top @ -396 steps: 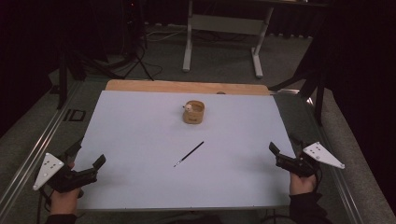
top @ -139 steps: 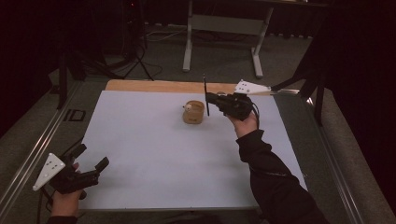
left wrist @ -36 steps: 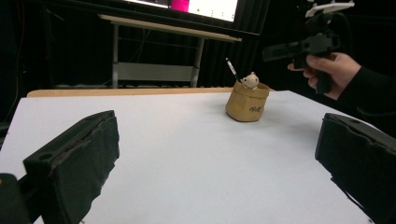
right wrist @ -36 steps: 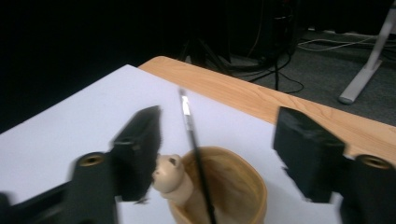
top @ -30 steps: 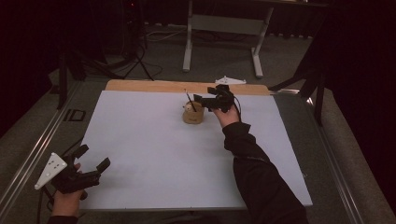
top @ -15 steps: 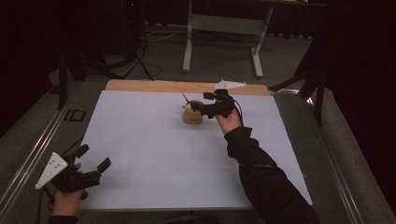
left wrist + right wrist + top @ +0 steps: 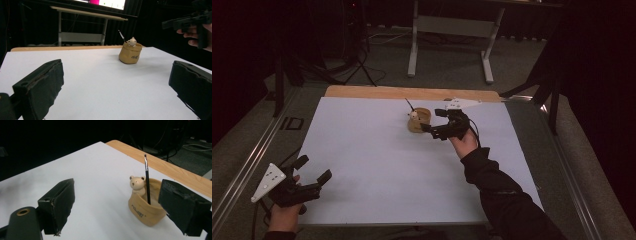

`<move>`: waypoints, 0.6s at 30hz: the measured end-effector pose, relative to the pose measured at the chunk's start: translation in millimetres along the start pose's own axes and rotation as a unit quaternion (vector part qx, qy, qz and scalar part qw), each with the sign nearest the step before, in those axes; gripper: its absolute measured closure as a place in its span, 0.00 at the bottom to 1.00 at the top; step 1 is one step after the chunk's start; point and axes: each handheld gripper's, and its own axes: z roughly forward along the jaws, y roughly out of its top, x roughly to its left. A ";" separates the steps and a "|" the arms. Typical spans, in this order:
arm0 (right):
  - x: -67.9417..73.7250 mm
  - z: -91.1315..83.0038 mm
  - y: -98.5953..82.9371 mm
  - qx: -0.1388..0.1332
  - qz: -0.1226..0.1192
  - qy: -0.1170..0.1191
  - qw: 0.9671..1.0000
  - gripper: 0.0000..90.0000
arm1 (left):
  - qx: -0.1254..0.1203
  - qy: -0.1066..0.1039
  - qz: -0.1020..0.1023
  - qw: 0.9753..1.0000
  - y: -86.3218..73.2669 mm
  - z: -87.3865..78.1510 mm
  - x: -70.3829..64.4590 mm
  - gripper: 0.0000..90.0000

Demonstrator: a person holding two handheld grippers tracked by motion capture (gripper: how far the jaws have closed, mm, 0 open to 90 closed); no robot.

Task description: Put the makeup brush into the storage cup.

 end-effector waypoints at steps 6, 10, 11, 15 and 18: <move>4.6 -18.5 -7.5 -0.008 0.000 0.001 1.000 0.15 | 0.001 0.000 -0.001 1.000 -0.3 0.1 0.3 0.00; 5.4 -31.5 -11.7 -0.010 -0.004 -0.007 1.000 0.15 | 0.001 0.000 0.001 1.000 0.2 0.2 -0.4 0.00; 5.3 -34.9 -13.5 -0.012 -0.003 -0.008 1.000 0.15 | 0.001 0.000 0.002 1.000 0.1 0.2 -0.4 0.00; 6.3 -47.5 -20.5 -0.011 -0.009 -0.014 1.000 0.15 | 0.002 -0.001 -0.001 1.000 -0.3 0.3 0.0 0.00; 6.1 -56.1 -28.2 -0.011 -0.012 -0.021 1.000 0.16 | 0.002 -0.002 0.001 1.000 0.1 0.9 -0.7 0.00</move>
